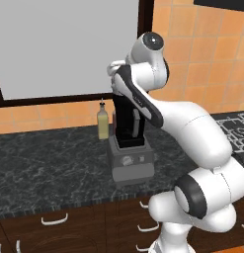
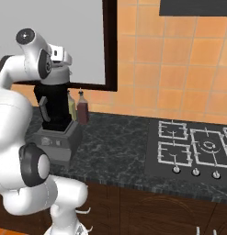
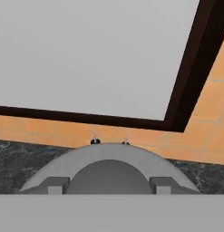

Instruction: Close the lid blender by securely placing the lid on top.

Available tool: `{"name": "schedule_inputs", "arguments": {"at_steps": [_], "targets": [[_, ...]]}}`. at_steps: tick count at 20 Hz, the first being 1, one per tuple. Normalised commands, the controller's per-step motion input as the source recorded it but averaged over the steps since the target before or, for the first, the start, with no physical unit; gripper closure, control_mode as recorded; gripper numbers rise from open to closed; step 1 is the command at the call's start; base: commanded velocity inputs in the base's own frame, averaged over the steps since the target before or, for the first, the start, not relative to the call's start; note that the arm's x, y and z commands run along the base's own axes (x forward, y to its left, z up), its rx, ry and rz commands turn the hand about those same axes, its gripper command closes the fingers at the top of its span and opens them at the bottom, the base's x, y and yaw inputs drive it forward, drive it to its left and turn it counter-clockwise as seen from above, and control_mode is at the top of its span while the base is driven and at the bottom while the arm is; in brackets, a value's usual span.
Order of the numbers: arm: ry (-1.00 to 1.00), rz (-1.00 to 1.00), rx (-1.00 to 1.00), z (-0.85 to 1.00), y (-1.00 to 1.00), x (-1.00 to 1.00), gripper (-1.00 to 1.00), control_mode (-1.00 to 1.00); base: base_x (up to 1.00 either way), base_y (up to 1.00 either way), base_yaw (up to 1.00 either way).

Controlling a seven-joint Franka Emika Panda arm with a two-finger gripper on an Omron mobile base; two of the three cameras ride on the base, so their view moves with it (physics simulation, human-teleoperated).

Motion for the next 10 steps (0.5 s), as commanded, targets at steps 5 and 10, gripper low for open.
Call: {"name": "schedule_inputs", "arguments": {"at_steps": [5, 10], "targets": [[-0.05, 0.0, 0.0, 0.0, 0.06, 0.13, 1.0, -1.0, 0.0, 0.0, 0.0], [-0.13, 0.0, 0.0, -0.02, 0.17, 0.0, 1.0, -1.0, 0.0, 0.0, 0.0]]}}
